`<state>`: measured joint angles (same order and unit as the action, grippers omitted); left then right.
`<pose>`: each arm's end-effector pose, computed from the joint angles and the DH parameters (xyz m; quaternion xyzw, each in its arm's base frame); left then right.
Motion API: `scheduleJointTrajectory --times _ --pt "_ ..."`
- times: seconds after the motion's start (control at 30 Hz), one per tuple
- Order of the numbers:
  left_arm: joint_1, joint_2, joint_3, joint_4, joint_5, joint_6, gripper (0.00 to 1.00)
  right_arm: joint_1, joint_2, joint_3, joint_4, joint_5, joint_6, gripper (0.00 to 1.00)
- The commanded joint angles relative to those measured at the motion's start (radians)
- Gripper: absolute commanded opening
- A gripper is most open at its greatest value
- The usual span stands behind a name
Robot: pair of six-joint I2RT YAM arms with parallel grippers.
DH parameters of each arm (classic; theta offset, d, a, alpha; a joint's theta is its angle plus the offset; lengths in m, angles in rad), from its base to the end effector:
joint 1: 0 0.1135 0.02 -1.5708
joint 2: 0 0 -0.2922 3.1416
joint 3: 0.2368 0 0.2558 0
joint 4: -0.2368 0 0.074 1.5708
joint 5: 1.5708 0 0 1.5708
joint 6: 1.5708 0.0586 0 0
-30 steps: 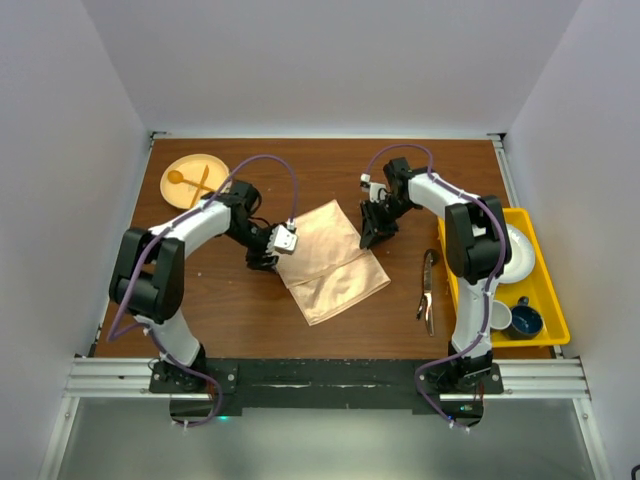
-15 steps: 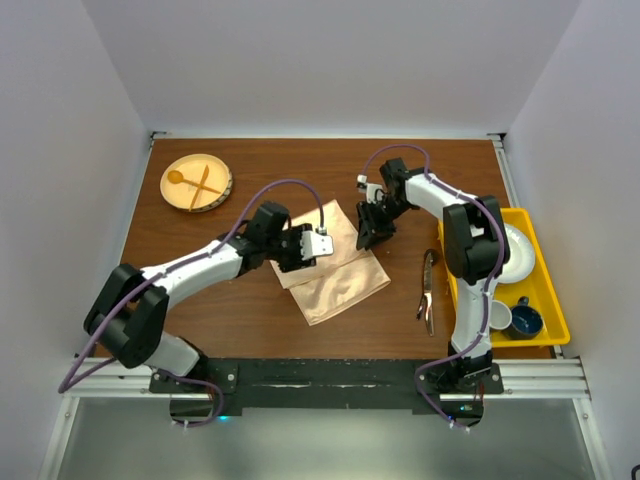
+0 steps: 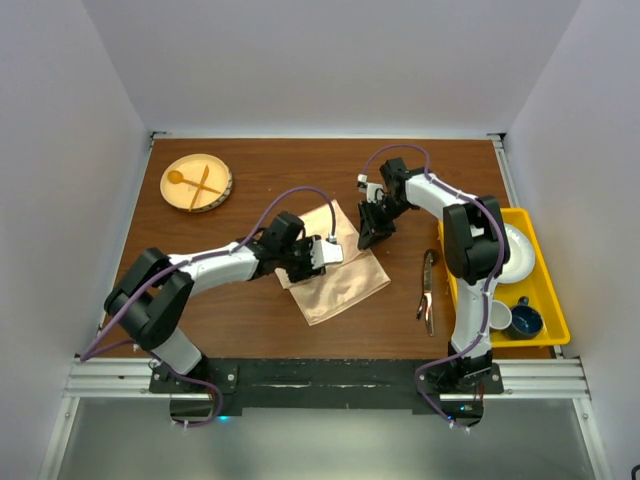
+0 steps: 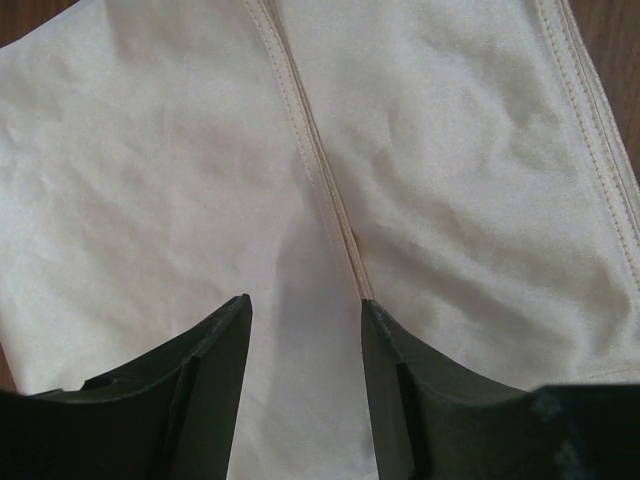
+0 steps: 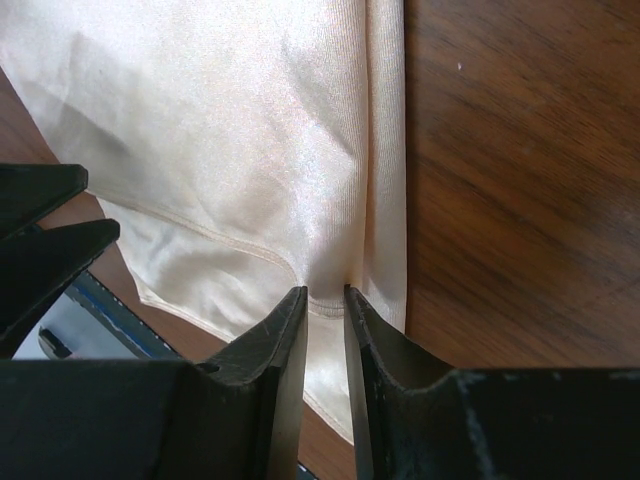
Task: Fold the napkin into a case and place the utensils inside
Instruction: Fold the rectangle-folded napkin at the center of the board.
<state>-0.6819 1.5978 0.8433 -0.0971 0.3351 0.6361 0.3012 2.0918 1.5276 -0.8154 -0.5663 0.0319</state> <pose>0.2482 -0.2263 0.1817 0.6115 0.6937 -0.1640 0.3433 0.4024 0.1579 0.1635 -0.1547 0.9436 0.2894 0.0443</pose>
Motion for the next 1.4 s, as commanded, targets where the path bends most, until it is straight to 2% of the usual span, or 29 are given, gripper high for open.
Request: scheduleJointTrajectory --times 0.0,0.3,0.47,0.5,0.6,0.7,1.17,1.37 --pt "-0.025 0.028 0.005 0.007 0.028 -0.007 0.52 0.004 0.013 0.028 -0.004 0.002 0.007 0.26" --pt "-0.051 0.086 0.019 0.023 -0.039 -0.006 0.5 0.001 -0.022 0.029 -0.044 -0.007 0.005 0.34" --pt "-0.051 0.087 0.014 0.028 -0.067 -0.004 0.37 -0.008 -0.047 0.023 -0.065 -0.014 -0.001 0.39" --pt "-0.051 0.087 0.014 0.027 -0.067 -0.001 0.31 -0.01 -0.05 0.023 -0.073 -0.015 -0.004 0.39" --pt "-0.051 0.08 0.02 0.017 -0.065 0.007 0.26 -0.016 -0.061 0.023 -0.08 -0.014 -0.012 0.41" --pt "-0.053 0.07 0.033 0.008 -0.059 0.005 0.27 -0.028 -0.073 0.023 -0.097 -0.006 -0.024 0.44" --pt "-0.033 0.109 0.089 -0.019 -0.067 0.013 0.29 -0.073 -0.121 -0.03 -0.172 0.074 -0.101 0.46" --pt "-0.022 0.126 0.103 -0.041 -0.042 0.023 0.22 -0.073 -0.098 -0.047 -0.195 0.117 -0.11 0.52"
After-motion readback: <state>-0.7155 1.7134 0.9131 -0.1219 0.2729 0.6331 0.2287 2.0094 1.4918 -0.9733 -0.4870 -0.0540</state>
